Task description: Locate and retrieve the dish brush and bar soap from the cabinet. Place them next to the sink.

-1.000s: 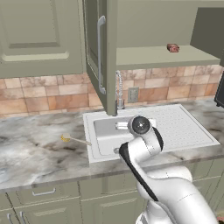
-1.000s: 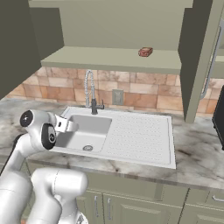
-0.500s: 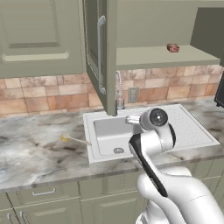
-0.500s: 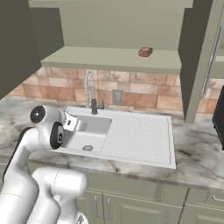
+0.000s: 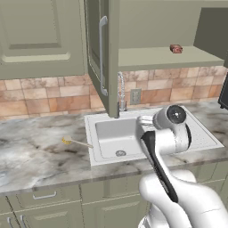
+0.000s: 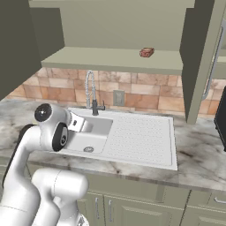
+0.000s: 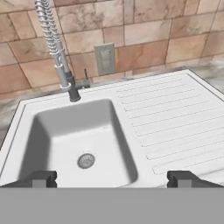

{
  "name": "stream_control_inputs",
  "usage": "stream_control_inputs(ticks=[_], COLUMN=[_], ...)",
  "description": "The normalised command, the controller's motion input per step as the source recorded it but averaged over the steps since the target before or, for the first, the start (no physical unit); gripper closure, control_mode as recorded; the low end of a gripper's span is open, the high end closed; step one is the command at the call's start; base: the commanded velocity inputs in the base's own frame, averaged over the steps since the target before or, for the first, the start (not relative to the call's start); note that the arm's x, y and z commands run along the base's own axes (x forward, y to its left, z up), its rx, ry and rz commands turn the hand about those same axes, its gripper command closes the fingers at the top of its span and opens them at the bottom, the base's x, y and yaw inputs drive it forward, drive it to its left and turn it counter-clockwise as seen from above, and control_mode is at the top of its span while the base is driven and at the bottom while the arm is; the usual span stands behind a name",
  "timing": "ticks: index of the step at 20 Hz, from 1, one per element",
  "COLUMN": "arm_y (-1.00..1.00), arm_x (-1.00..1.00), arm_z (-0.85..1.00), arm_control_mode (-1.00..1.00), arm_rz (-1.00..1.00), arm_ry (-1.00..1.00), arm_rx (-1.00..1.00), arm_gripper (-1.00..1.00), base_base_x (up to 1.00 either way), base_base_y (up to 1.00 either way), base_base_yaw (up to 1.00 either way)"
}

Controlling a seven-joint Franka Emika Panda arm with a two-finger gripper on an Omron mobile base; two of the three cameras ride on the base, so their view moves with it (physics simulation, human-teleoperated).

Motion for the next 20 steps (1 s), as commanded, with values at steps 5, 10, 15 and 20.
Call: stream_control_inputs(ticks=[5, 10, 15, 20], arm_y=[-0.23, -0.20, -0.15, -0.02], arm_x=[-0.35, -0.30, -0.15, -0.11], arm_z=[0.27, 0.34, 0.40, 0.31], arm_control_mode=[-1.00, -1.00, -1.00, -1.00], arm_rz=[0.04, 0.02, 0.00, -0.02], arm_ry=[-0.01, -0.05, -0.04, -0.07], arm_rx=[0.00, 0.00, 0.00, -0.03], arm_gripper=[-1.00, -1.00, -1.00, -1.00], base_base_x=[0.00, 0.00, 0.00, 0.00], base_base_y=[0.00, 0.00, 0.00, 0.00], base_base_yaw=[0.00, 0.00, 0.00, 0.00])
